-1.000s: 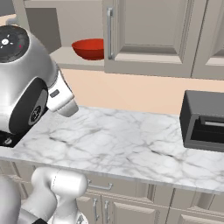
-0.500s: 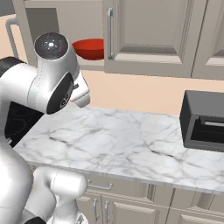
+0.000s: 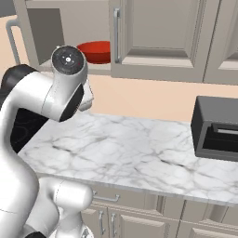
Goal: Move the bowls from the cabinet to the plates on the dining table.
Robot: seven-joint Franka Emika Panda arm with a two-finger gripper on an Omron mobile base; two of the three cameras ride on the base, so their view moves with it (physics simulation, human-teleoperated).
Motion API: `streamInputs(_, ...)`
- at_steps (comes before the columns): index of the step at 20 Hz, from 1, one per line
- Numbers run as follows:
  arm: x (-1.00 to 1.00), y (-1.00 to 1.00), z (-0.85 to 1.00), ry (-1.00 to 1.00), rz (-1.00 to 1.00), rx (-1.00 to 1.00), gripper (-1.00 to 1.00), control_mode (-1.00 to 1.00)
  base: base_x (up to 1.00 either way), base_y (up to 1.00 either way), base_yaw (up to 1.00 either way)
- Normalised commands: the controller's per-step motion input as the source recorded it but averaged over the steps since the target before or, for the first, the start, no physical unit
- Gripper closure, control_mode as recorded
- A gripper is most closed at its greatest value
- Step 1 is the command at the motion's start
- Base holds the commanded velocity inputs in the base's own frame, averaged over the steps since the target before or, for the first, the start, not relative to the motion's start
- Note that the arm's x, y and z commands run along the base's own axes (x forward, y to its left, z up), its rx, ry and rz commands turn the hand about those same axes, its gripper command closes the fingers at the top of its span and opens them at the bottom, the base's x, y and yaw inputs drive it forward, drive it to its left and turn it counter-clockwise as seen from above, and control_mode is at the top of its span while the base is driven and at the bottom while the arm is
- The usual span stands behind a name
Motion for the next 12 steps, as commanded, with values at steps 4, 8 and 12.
streamInputs(4,0.44,0.05,0.0,-0.02,0.09,0.19,-1.0,-1.0,0.0,0.0,0.0)
streamInputs(8,0.34,0.06,0.0,0.0,0.19,0.2,-1.0,-1.0,0.0,0.0,0.0)
streamInputs(12,0.06,0.31,0.0,0.01,0.16,0.15,-1.0,-1.0,0.0,0.0,0.0)
